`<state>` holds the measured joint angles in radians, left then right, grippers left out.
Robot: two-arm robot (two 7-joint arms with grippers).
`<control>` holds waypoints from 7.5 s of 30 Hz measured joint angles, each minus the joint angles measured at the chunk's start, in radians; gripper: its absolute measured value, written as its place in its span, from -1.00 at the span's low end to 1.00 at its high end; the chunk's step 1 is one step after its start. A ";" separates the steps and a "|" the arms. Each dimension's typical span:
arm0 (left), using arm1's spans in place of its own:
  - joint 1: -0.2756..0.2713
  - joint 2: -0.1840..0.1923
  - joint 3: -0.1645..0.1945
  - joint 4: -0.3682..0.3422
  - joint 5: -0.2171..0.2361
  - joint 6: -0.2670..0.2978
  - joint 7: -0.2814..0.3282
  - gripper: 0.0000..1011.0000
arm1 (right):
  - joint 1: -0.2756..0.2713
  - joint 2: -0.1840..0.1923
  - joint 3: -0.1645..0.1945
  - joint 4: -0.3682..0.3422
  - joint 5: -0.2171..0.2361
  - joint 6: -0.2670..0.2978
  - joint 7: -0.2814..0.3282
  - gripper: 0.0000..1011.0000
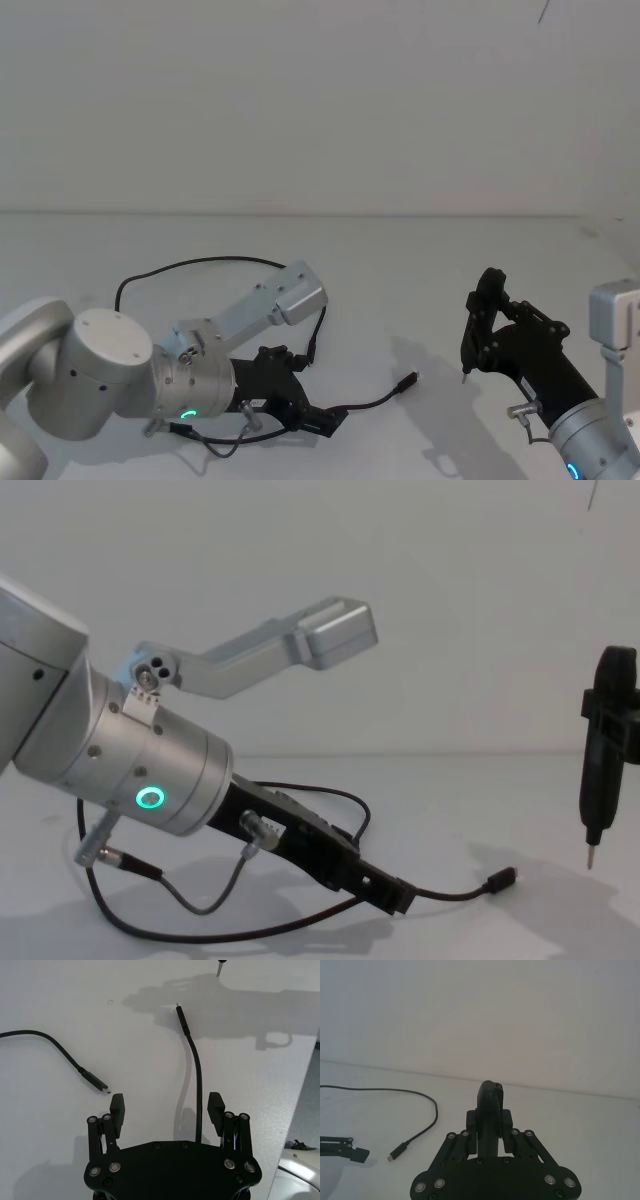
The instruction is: Pick up the data cable with the one hand.
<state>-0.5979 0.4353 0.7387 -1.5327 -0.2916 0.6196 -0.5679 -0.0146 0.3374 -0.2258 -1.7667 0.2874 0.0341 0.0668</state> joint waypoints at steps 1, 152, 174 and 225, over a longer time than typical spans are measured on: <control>-0.001 -0.001 0.001 0.002 0.001 0.001 0.000 0.98 | 0.000 0.000 0.000 0.000 0.000 0.000 0.000 -0.45; -0.064 0.147 -0.032 -0.036 -0.070 -0.245 -0.260 -0.93 | 0.145 0.014 0.021 -0.029 0.285 0.122 0.156 -0.45; -0.064 0.147 -0.032 -0.036 -0.070 -0.245 -0.260 -0.93 | 0.141 0.037 0.012 -0.039 0.311 0.128 0.148 -0.45; -0.064 0.147 -0.032 -0.036 -0.070 -0.244 -0.260 -0.93 | 0.169 0.044 -0.014 -0.009 0.280 0.112 0.156 -0.45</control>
<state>-0.6621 0.5827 0.7069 -1.5687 -0.3617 0.3752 -0.8278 0.1541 0.3817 -0.2400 -1.7762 0.5677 0.1459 0.2227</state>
